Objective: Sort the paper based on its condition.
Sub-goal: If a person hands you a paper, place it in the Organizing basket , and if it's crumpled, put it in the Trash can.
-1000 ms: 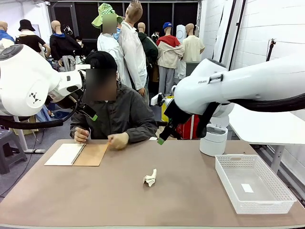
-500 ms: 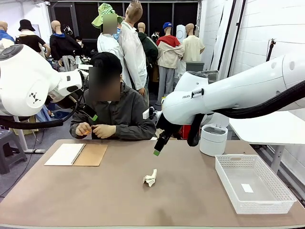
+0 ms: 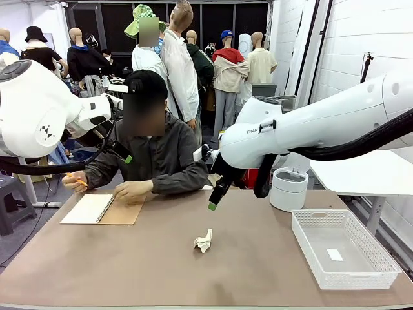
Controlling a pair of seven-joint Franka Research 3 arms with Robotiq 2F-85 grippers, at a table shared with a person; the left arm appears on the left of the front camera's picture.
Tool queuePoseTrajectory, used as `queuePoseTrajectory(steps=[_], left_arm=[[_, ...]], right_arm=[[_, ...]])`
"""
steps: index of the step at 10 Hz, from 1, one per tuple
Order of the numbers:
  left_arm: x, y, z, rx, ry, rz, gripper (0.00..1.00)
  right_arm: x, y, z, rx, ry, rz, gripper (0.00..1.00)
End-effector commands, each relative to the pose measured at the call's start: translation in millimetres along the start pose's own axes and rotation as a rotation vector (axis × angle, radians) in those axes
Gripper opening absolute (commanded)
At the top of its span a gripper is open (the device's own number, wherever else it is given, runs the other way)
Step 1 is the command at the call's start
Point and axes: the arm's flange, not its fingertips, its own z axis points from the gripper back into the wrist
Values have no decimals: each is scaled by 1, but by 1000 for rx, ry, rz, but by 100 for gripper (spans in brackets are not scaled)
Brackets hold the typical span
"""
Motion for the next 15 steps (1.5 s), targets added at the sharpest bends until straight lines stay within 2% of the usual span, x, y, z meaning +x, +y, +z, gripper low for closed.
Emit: queuePoseTrajectory(steps=[1, 2, 6, 8, 11, 12, 15], left_arm=[[0, 1, 1, -1, -2, -1, 100], [0, 1, 1, -1, -2, -1, 100], [0, 1, 1, -1, -2, -1, 100], [0, 1, 1, -1, -2, -1, 100], [0, 1, 1, -1, -2, -1, 100], [0, 1, 1, -1, -2, -1, 100], [0, 1, 1, -1, -2, -1, 100]], right_arm=[[0, 0, 0, 0, 0, -1, 100], [8, 4, -7, -30, 46, -71, 100], [18, 16, -57, -133, 169, -87, 100], [18, 19, -84, -151, 184, -109, 100], [17, 20, -113, -97, 178, -83, 100], [18, 18, -117, -58, 167, -31, 100], [20, 15, -127, -72, 188, -27, 100]])
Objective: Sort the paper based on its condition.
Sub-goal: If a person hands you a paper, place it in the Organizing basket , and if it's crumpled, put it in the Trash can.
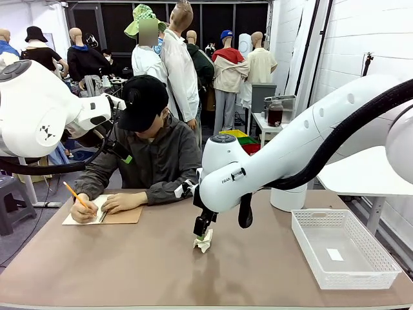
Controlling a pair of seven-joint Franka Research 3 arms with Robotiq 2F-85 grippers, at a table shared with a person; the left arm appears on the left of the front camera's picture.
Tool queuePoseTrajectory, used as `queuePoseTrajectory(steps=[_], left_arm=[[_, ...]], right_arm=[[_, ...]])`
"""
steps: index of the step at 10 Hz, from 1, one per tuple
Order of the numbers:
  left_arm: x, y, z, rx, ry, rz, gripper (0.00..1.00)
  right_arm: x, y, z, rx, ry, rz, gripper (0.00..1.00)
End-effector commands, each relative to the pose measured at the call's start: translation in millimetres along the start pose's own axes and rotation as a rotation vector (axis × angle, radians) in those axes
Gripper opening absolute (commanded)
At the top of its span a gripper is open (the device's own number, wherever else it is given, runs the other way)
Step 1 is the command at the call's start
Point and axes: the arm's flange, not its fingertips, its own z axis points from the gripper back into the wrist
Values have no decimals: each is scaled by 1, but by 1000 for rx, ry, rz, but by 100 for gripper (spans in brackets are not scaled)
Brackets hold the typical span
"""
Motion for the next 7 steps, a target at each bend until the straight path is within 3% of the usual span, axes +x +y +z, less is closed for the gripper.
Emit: queuePoseTrajectory(steps=[1, 7], left_arm=[[0, 1, 1, -1, -2, -1, 100], [0, 1, 1, -1, -2, -1, 100]], right_arm=[[2, -3, -2, -35, -5, 5, 100], [0, -1, -1, -1, 1, 2, 100]])
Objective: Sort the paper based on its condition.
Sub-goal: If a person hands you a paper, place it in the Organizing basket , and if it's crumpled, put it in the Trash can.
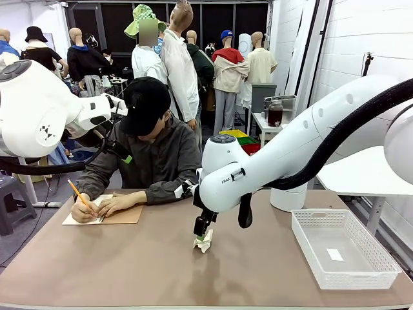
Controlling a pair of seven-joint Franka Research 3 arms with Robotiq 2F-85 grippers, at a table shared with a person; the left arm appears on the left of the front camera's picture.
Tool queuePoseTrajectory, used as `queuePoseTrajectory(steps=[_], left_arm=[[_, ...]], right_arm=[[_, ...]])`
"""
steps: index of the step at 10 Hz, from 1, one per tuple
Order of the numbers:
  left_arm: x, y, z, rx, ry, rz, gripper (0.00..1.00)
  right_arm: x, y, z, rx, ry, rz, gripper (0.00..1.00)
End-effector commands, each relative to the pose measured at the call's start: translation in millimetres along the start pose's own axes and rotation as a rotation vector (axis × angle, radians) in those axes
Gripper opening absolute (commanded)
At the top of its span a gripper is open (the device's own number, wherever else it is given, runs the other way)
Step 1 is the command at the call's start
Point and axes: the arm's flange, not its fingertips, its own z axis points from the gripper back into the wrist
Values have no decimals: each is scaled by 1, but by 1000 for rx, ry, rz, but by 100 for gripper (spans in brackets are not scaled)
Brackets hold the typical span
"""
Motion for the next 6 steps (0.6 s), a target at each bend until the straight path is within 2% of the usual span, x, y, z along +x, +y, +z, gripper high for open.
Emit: queuePoseTrajectory(steps=[1, 6], left_arm=[[0, 1, 1, -1, -2, -1, 100], [0, 1, 1, -1, -2, -1, 100]], right_arm=[[8, -2, -6, 2, 16, 33, 100], [27, -9, -21, 3, 49, 124, 100]])
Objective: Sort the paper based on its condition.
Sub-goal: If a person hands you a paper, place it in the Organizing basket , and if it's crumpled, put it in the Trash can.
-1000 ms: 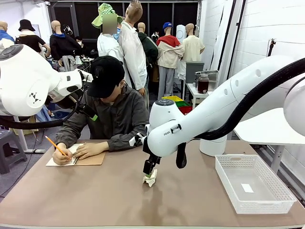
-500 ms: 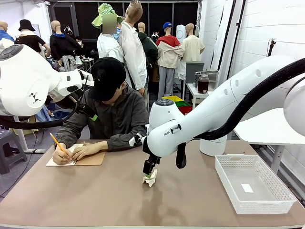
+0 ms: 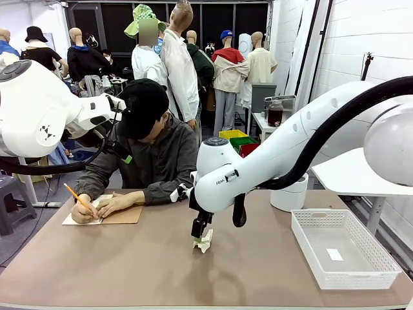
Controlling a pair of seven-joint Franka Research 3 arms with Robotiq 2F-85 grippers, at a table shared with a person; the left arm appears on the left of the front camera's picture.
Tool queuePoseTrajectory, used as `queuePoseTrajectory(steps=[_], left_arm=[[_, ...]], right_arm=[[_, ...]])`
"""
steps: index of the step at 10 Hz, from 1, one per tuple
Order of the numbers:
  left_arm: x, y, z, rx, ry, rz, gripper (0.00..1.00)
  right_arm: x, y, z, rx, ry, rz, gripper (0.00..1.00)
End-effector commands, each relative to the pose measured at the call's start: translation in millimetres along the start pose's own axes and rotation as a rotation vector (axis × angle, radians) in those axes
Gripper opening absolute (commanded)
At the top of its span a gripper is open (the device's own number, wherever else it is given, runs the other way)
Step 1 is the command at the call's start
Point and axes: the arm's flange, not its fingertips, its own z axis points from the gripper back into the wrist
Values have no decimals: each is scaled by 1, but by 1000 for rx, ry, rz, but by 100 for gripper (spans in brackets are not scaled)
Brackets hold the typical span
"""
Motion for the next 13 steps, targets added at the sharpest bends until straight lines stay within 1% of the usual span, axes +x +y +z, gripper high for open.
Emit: queuePoseTrajectory(steps=[1, 3, 6, 13], left_arm=[[0, 1, 1, -1, -2, -1, 100], [0, 1, 1, -1, -2, -1, 100], [0, 1, 1, -1, -2, -1, 100], [0, 1, 1, -1, -2, -1, 100]], right_arm=[[10, -3, -3, -9, 48, 49, 100], [12, -3, -8, -6, 82, 72, 100], [18, -2, -18, 17, 102, 109, 100], [23, -4, -35, 42, 179, 119, 100]])
